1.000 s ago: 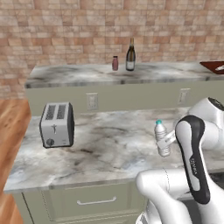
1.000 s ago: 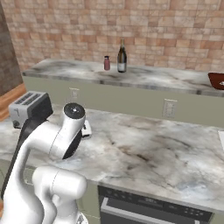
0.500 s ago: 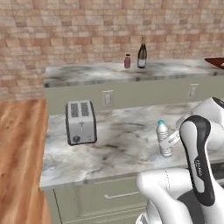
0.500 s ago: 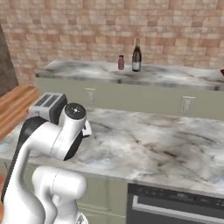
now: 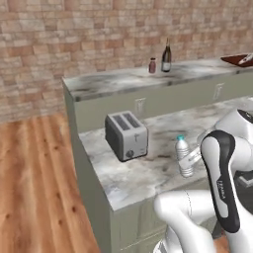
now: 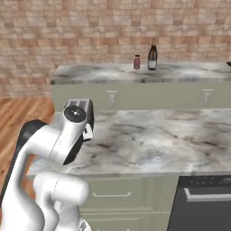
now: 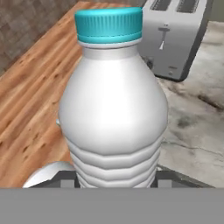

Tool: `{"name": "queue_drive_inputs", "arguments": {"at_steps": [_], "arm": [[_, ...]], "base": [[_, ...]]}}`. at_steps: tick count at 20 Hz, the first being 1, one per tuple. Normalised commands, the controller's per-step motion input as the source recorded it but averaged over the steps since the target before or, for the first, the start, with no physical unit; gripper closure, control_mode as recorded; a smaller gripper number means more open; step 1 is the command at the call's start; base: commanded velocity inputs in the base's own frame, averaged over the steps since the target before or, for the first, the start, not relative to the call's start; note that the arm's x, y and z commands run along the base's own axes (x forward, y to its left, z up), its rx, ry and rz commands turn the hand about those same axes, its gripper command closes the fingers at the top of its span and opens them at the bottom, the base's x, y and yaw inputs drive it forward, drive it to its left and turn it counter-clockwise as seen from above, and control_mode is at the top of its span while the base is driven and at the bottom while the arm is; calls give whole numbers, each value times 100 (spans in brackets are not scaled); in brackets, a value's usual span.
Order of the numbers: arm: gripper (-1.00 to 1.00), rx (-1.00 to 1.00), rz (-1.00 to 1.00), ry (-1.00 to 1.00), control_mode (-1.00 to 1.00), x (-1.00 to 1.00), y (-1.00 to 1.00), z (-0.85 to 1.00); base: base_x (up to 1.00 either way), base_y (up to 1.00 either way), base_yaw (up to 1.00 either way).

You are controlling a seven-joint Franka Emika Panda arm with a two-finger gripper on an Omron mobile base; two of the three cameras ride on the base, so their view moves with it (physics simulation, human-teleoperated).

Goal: Place the drinks on the dining counter in a tight cluster.

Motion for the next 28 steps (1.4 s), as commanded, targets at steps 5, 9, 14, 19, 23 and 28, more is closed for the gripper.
{"name": "queue_drive_inputs", "arguments": {"at_steps": [5,9,14,19,23,28], "arm": [[100,0,0,0,100,0,0,0],[100,0,0,0,100,0,0,0],[100,0,0,0,100,0,0,0],[100,0,0,0,100,0,0,0],[100,0,0,0,100,0,0,0],[100,0,0,0,100,0,0,0]], "base": [[-12,100,-42],[-4,100,-42],[-1,100,-44],[1,100,-45],[28,100,-46],[38,100,-48]]}}
